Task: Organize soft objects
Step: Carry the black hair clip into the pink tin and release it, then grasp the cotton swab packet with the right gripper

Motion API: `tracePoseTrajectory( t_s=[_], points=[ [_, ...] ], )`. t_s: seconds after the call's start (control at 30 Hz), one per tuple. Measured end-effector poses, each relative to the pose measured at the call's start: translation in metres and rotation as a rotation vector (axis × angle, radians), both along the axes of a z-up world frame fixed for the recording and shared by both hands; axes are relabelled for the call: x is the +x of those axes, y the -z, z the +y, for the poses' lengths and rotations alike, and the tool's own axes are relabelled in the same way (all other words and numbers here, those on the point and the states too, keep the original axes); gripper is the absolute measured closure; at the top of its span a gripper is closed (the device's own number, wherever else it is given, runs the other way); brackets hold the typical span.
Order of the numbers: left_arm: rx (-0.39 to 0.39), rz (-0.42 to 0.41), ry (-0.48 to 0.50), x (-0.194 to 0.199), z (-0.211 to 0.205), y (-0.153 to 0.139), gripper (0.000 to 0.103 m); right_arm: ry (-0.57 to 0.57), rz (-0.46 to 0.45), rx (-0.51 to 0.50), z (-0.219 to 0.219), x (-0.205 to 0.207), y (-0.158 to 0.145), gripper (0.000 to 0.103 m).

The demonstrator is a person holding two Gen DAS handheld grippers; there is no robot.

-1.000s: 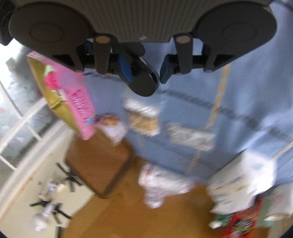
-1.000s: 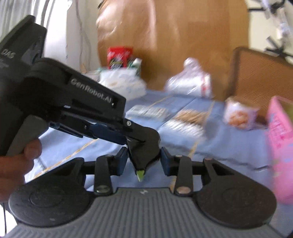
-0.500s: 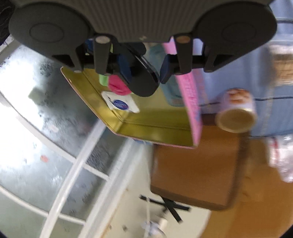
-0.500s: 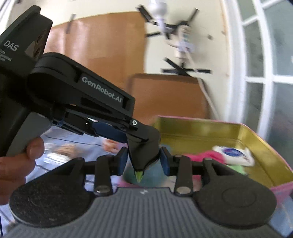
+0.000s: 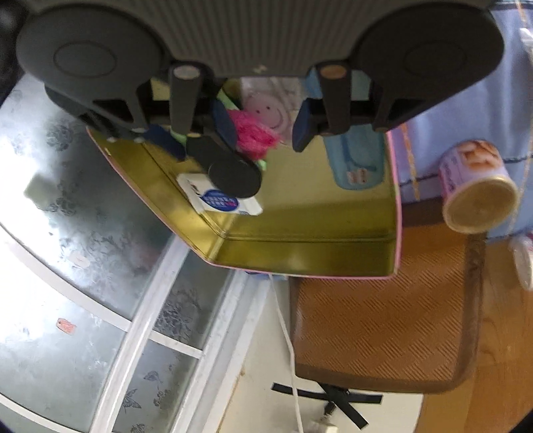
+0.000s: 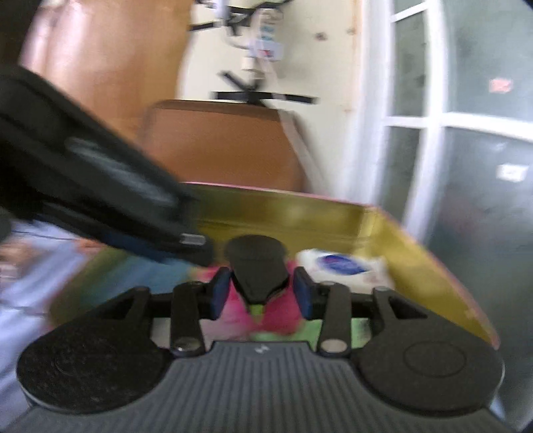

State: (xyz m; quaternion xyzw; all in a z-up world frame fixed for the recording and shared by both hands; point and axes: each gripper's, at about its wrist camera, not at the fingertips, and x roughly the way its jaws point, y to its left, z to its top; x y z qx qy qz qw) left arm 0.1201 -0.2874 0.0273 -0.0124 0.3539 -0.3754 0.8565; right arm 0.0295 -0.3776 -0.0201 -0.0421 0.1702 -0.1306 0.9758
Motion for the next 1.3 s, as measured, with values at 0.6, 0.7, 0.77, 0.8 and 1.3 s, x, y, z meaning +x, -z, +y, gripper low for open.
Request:
tracePoseTrajectory(
  t_s=[0.6,0.7,0.77,0.8,1.3],
  points=[
    [0.128,-0.198,-0.158,-0.043,0.088,-0.016,0.059,-0.011,-0.149,0.401,0.001,-0.053,-0.023,0.052],
    [0.145,-0.208,-0.184,-0.047,0.111,-0.013,0.057,-0.035,-0.159,0.433,0.015,-0.054,-0.029,0.052],
    [0.159,-0.216,-0.201,-0.049,0.125,-0.01,0.057,-0.055,-0.159,0.461,0.026,-0.052,-0.034,0.052],
    [0.164,-0.219,-0.21,-0.05,0.133,-0.008,0.057,-0.065,-0.157,0.469,0.032,-0.052,-0.035,0.052],
    [0.177,-0.139,-0.437,-0.028,0.276,0.045,0.052,-0.276,0.005,0.365,0.138,-0.026,-0.029,0.05]
  ],
)
